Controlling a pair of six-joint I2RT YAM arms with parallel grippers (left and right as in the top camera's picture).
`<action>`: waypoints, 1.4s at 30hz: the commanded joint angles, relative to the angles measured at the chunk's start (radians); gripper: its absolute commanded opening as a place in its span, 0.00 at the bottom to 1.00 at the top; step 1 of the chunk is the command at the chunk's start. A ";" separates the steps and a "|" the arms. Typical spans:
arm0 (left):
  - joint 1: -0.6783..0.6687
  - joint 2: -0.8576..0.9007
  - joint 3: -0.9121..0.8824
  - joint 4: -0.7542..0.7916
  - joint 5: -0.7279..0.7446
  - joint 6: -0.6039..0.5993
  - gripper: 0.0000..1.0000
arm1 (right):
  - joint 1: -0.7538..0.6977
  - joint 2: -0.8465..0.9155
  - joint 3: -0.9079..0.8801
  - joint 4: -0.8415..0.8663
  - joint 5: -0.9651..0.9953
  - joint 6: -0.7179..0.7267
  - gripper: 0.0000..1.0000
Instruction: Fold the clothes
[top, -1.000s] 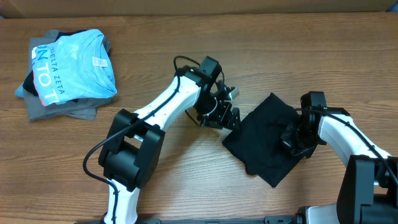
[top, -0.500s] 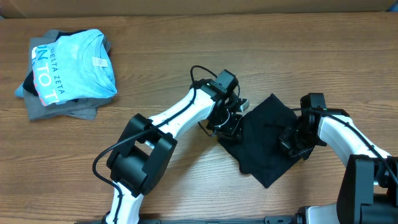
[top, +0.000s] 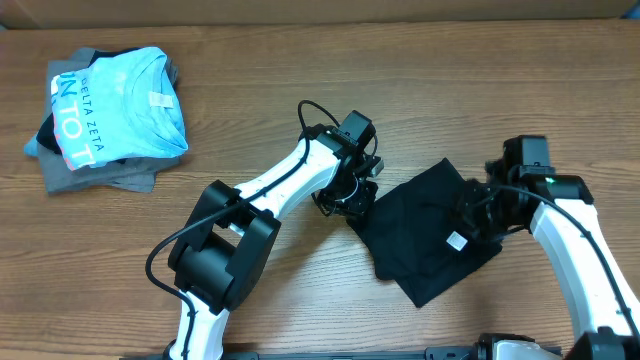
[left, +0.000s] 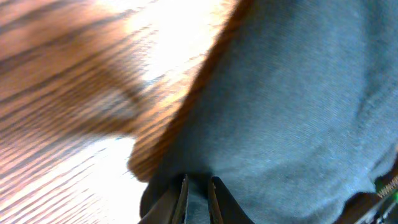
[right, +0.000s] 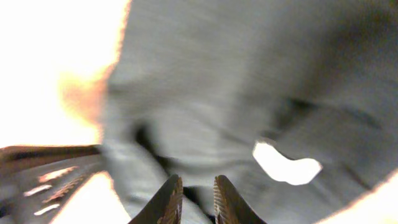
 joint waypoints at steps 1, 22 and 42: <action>0.005 0.009 -0.011 0.002 -0.045 -0.030 0.16 | 0.000 -0.004 0.016 0.066 -0.135 -0.041 0.20; 0.047 0.008 -0.010 -0.008 0.490 0.079 0.52 | -0.004 0.358 -0.023 0.135 0.048 -0.057 0.12; 0.131 0.009 -0.003 0.031 -0.131 -0.133 0.04 | -0.004 0.050 0.279 -0.148 -0.002 -0.093 0.24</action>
